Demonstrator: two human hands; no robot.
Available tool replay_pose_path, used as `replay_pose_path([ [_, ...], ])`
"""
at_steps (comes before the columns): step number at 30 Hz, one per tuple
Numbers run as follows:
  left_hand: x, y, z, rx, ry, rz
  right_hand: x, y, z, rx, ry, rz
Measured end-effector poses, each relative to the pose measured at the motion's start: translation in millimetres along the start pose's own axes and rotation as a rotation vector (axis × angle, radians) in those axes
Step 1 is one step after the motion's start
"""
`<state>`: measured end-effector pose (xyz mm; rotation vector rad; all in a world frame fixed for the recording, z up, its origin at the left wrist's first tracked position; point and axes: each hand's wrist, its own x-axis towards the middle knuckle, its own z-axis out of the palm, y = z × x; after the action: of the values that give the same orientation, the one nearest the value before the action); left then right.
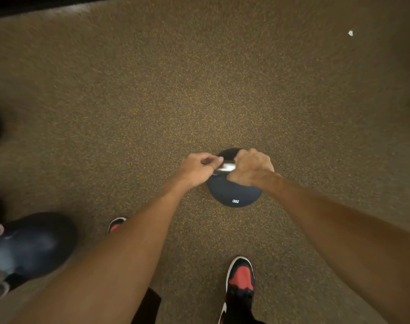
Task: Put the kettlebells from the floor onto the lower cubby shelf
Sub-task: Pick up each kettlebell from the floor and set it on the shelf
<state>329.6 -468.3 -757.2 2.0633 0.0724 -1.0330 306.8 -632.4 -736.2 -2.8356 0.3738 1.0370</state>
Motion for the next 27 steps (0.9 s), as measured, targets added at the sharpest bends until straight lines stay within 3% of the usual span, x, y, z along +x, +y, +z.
replay_pose_path([
  [6,-16.3,-3.6,-59.6,-0.133,0.056,-0.088,-31.4,-44.8,-62.9,0.077,0.038,-0.001],
  [13,-45.5,-6.9,-168.6,-0.347,0.141,-0.294,-80.2,-144.7,-172.9,0.079,0.127,-0.185],
  [19,-68.3,5.0,-300.2,-0.678,0.179,-0.289,-90.8,-252.9,-266.6,0.098,0.199,-0.311],
  [27,-58.9,20.4,-494.8,-0.871,0.323,-0.171,-48.9,-405.6,-385.8,0.133,0.329,-0.421],
])
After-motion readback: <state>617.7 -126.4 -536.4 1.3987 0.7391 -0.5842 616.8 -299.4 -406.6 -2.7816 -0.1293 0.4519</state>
